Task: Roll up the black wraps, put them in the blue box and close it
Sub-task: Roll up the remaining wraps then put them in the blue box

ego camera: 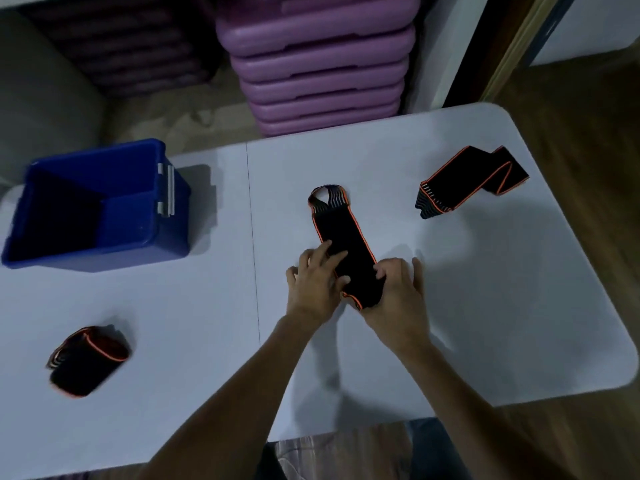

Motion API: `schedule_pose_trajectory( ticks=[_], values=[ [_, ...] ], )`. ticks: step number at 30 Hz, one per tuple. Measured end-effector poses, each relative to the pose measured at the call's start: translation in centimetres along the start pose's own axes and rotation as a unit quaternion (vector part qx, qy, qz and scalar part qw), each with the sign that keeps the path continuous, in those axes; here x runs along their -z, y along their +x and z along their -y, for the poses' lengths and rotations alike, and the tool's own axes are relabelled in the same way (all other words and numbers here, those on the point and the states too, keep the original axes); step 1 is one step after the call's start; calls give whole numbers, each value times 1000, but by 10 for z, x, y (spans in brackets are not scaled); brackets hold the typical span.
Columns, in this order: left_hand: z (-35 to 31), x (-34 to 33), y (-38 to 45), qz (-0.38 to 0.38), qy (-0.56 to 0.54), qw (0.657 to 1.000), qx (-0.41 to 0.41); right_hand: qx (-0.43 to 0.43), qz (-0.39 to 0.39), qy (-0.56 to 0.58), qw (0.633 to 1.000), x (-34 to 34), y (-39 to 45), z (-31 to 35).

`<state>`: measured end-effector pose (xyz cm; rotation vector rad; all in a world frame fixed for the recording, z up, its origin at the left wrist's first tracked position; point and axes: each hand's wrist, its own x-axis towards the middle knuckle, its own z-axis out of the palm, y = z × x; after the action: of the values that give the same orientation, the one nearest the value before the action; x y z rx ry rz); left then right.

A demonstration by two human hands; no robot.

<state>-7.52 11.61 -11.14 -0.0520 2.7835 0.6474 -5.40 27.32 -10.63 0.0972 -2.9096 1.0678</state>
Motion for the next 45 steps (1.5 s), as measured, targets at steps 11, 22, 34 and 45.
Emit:
schedule_pose_trajectory(
  ticks=[11, 22, 34, 45],
  values=[
    [-2, 33, 29, 111, 160, 981, 8, 54, 117, 88, 988, 4, -31, -6],
    [11, 29, 18, 119, 153, 979, -63, 163, 189, 30, 968, 5, -10, -6],
    [10, 38, 39, 108, 105, 986, -66, 198, 238, -16, 951, 24, -21, -33],
    [-156, -8, 108, 4, -207, 971, 121, 143, -9, -75, 987, 118, 121, -139]
  ],
)
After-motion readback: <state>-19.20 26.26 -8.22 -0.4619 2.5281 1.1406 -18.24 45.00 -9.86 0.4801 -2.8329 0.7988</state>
